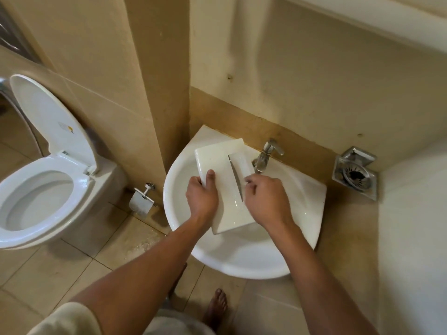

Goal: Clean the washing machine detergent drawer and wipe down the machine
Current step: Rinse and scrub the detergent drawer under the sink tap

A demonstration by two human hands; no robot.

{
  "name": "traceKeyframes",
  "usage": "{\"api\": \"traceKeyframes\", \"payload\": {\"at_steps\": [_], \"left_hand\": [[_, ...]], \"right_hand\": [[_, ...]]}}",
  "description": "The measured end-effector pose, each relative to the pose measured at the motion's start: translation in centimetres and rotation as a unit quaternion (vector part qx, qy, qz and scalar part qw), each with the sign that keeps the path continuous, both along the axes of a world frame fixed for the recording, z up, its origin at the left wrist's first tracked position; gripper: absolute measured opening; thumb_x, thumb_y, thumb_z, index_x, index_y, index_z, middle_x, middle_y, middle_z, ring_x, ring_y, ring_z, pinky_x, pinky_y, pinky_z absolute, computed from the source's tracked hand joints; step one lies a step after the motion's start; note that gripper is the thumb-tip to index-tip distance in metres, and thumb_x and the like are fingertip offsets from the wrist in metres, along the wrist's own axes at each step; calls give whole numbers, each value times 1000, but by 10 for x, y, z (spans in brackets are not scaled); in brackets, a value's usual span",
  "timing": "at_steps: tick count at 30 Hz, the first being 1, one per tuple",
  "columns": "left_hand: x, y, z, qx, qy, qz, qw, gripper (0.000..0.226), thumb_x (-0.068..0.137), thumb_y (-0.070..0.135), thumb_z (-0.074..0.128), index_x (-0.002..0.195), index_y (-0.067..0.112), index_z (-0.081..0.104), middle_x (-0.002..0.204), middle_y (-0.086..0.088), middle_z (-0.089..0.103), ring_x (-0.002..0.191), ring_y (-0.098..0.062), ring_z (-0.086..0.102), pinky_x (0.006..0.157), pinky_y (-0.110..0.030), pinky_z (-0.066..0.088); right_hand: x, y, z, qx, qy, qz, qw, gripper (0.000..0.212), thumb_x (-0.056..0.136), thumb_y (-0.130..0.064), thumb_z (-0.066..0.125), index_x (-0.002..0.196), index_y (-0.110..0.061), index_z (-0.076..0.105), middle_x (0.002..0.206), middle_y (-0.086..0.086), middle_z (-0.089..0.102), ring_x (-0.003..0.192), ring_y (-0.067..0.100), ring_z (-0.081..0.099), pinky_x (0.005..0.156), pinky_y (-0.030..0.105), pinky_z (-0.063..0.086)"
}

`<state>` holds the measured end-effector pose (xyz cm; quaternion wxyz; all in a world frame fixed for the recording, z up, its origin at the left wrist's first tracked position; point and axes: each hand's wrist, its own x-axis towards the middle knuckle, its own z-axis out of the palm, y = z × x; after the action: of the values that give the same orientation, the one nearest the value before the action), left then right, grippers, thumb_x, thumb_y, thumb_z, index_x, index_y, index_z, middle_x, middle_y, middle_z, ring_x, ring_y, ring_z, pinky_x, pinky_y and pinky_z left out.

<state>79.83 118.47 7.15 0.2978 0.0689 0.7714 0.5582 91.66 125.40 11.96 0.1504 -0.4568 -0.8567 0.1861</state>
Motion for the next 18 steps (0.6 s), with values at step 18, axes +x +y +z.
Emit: {"api": "traceKeyframes", "payload": {"at_steps": [18], "left_hand": [[-25,-32,35,210,-362,-157,895,32,92,9,67,123,3,65,120,-16,72,107,-32,71,84,-43,62]], "right_hand": [[19,52,37,-166,20,-6,986,23,98,-32,62,108,-12,61,102,-3,61,96,16,58,78,29,41]]}}
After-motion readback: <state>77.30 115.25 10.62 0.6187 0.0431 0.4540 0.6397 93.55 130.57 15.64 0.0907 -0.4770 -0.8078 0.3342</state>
